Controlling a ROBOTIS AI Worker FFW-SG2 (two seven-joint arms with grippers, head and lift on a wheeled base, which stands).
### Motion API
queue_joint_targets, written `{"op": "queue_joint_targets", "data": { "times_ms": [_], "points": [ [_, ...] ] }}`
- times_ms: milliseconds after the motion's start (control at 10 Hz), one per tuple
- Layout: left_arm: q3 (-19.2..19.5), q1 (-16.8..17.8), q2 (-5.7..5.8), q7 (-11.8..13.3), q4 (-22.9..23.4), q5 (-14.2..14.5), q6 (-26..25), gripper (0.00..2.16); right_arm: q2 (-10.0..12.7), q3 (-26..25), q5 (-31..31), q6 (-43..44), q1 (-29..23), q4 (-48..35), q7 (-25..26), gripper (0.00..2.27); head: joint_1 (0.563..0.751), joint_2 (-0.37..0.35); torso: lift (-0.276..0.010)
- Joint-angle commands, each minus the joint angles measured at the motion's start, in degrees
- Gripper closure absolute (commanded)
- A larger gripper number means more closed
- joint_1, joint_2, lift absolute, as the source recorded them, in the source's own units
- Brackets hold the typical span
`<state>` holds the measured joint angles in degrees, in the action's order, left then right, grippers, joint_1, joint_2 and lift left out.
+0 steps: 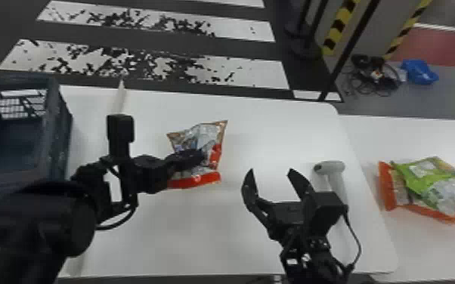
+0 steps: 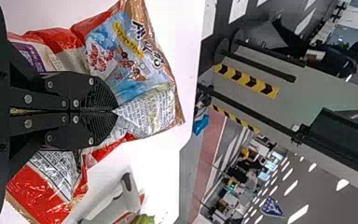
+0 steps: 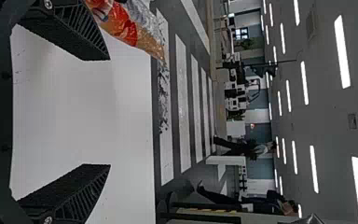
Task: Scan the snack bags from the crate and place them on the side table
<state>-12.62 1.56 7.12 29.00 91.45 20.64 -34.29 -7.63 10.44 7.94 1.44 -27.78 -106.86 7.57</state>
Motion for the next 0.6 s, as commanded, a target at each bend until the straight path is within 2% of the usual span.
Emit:
{"op": "queue_joint_targets", "data": {
  "times_ms": [0,100,200,500],
  "points": [
    [-3.37,0.03,-0.44,-0.62,-3.12,-0.07,3.92,1.93,0.42,-0.6,0.06,0.0,-0.34,-0.63,-0.01,0.06,0.695,-0.175,-0.081],
    [-5.22,-0.59,-0.52,-2.72,-4.44,-0.07,8.67,0.86,0.6,-0.6,0.06,0.0,-0.61,-0.89,-0.01,0.06,0.695,-0.199,-0.081],
    [-5.92,-0.85,-0.44,-3.6,-4.88,-0.25,10.42,0.0,0.69,-0.77,0.06,0.0,-0.96,-1.33,-0.01,0.06,0.695,-0.217,-0.081],
    [-4.08,-2.52,0.18,-4.92,-2.6,-0.25,13.41,0.03,0.69,-1.04,0.06,-0.17,-1.31,-2.03,-0.01,0.06,0.695,-0.23,-0.081]
  ]
}}
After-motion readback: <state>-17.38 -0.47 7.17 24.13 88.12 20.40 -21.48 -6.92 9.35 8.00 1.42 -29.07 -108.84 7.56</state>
